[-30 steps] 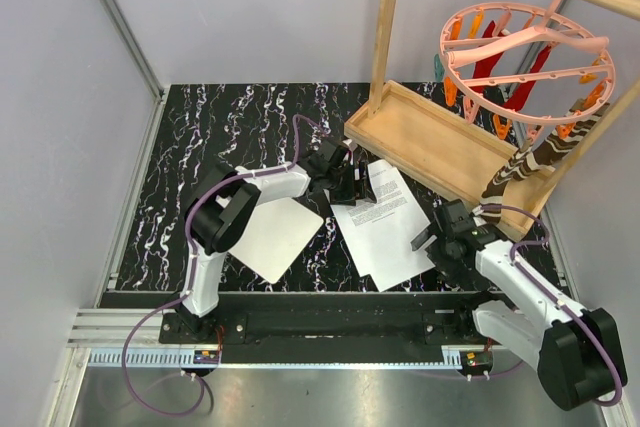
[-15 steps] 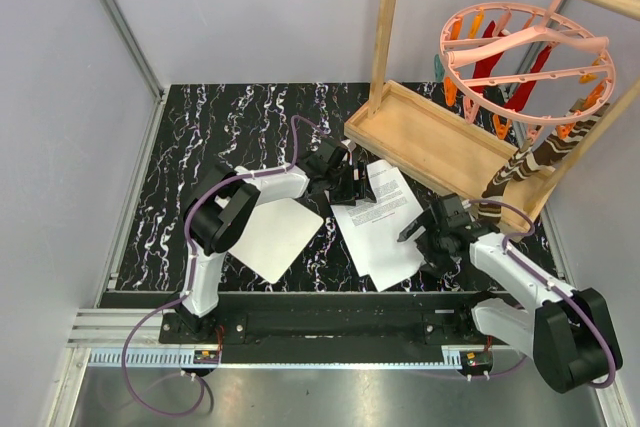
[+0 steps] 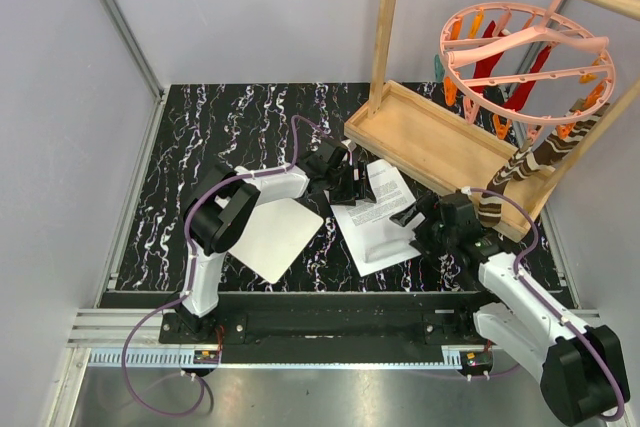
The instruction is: Put the files into the folder
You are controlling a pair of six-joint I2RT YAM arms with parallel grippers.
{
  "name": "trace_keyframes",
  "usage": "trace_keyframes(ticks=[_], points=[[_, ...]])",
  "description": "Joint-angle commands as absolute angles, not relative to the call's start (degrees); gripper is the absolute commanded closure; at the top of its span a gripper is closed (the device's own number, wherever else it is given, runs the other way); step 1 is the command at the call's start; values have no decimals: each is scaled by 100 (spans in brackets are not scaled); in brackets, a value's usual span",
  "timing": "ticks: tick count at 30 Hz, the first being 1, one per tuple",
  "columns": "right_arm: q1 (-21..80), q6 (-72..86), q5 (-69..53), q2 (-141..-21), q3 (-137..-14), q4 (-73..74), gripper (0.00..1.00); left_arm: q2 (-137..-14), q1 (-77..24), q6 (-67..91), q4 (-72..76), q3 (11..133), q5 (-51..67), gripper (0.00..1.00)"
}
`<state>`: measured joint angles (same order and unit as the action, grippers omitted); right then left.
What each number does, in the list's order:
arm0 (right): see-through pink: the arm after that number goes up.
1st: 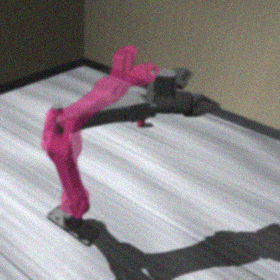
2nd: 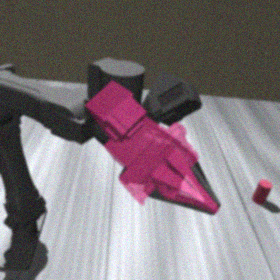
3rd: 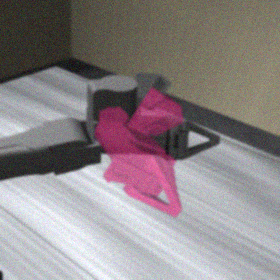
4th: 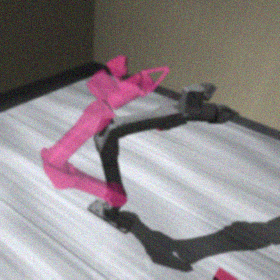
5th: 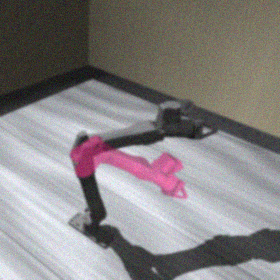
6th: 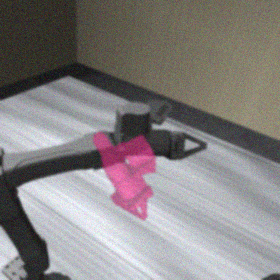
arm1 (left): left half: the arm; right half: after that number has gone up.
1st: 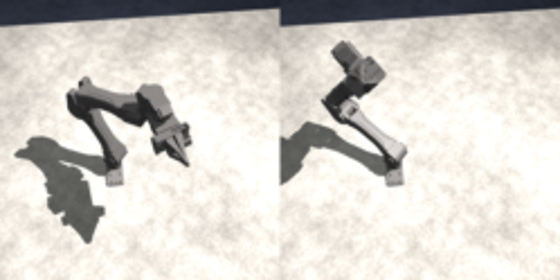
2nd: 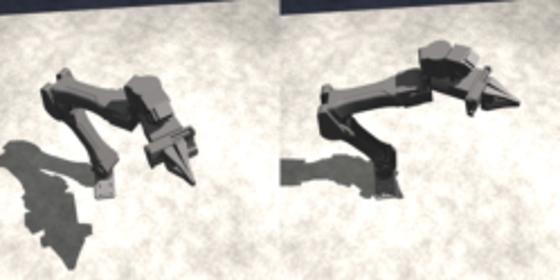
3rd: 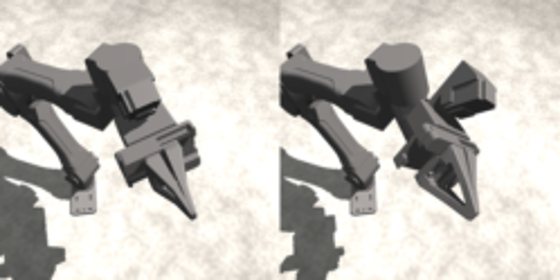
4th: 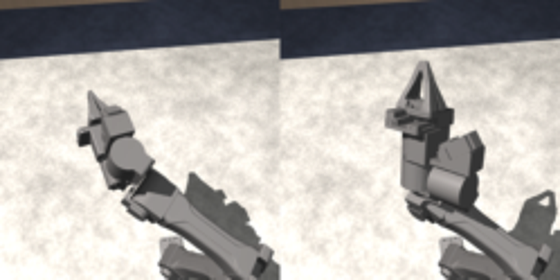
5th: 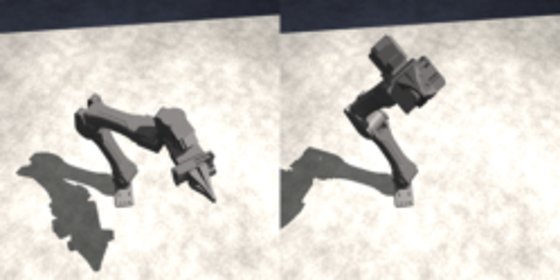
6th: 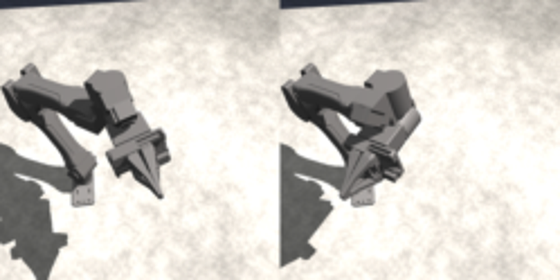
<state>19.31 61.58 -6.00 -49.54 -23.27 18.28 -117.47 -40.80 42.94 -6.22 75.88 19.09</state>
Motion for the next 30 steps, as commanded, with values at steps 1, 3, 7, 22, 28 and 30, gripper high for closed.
trace_keyframes(ticks=[1,3,7,22,28,30], points=[[1898,6143,-704,-4869,-2294,1020,0,-11892,-4087,4122,-1424,7436,1837,26],[1898,6257,-694,-4852,-2242,1011,0,-11865,-4078,4131,-1433,7418,1854,26],[1898,6880,-747,-4816,-1899,1230,0,-11821,-4087,4166,-1433,7418,1855,26],[1907,6584,201,-4728,-2373,3137,21,-11821,-4148,4210,-1406,7418,1872,26],[1898,6451,360,-4641,-2426,3243,45,-11848,-4192,4298,-1389,7418,1855,26],[1907,6381,448,-4597,-2417,3191,57,-11874,-4201,4315,-1397,7427,1863,26]])
